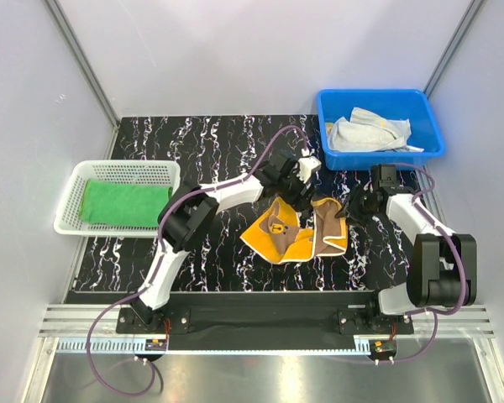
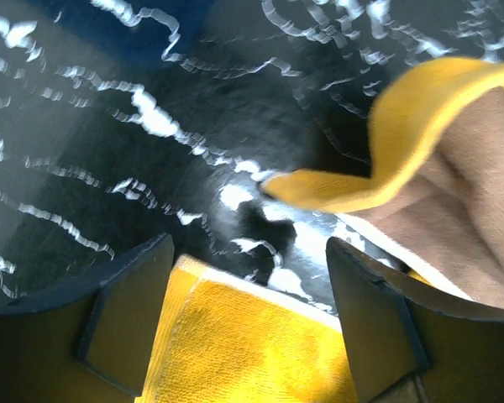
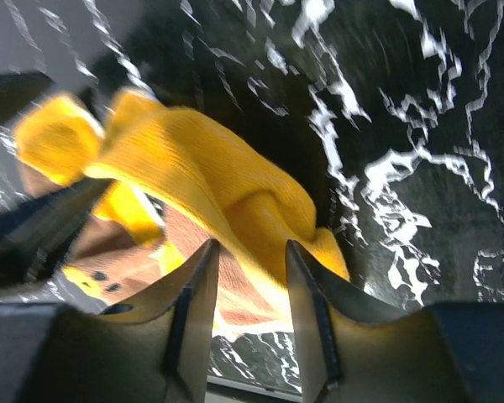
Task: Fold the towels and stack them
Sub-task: Move the towel to the center of the board
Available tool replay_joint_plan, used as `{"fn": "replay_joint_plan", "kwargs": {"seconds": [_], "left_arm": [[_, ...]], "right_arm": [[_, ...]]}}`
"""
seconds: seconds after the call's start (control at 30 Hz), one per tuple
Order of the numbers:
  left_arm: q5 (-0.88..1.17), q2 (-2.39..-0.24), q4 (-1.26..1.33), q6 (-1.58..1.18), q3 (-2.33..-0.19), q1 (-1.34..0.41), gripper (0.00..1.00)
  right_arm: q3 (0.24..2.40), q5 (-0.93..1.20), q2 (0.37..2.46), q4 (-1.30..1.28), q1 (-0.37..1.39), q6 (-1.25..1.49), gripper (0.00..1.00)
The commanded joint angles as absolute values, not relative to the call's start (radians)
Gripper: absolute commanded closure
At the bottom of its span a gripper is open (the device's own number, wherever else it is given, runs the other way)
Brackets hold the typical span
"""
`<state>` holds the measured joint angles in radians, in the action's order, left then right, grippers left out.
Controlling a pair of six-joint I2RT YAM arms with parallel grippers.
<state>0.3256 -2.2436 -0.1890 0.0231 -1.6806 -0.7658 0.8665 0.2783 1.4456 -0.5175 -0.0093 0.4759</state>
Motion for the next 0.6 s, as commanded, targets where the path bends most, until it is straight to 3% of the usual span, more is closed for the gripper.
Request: {"fn": "replay_joint_plan", "kwargs": {"seconds": [0.0, 0.07, 0.17, 0.23, 0.3, 0.37, 0.43, 0.57], "left_arm": [[0.207, -2.185, -0.167, -0.047, -1.584, -0.764, 0.23], [0.144, -2.151, -0.167, -0.089, -1.519, -0.764, 0.26], [0.094, -2.089, -0.169, -0.159, -1.376, -0.764, 0.32], [0.033, -2.065, -0.219, -0.234, -1.344, -0.762, 0.47], [0.003, -2.02, -0.276, -0.293, -1.289, -0.761, 0.63], [-0.096, -1.973, -0.329, -0.366, -1.25, -0.762, 0.72], [-0.179, -1.922, -0.386, -0.437, -1.178, -0.764, 0.77], [-0.267, -1.708, -0.391, -0.537, -0.963, -0.761, 0.78]], "right_arm": [[0.812, 0.279, 1.391, -0.517, -0.006, 0.48, 0.54], [0.767, 0.313, 1.37, -0.508, -0.006, 0.485, 0.54], [0.713, 0.35, 1.325, -0.451, -0.006, 0.482, 0.62], [0.704, 0.408, 1.33, -0.404, -0.006, 0.479, 0.73], [0.707, 0.434, 1.365, -0.367, -0.006, 0.5, 0.76], [0.715, 0.437, 1.393, -0.335, 0.038, 0.518, 0.77], [0.735, 0.436, 1.448, -0.301, 0.09, 0.523, 0.77], [0.793, 0.468, 1.583, -0.232, 0.233, 0.534, 0.77]]}}
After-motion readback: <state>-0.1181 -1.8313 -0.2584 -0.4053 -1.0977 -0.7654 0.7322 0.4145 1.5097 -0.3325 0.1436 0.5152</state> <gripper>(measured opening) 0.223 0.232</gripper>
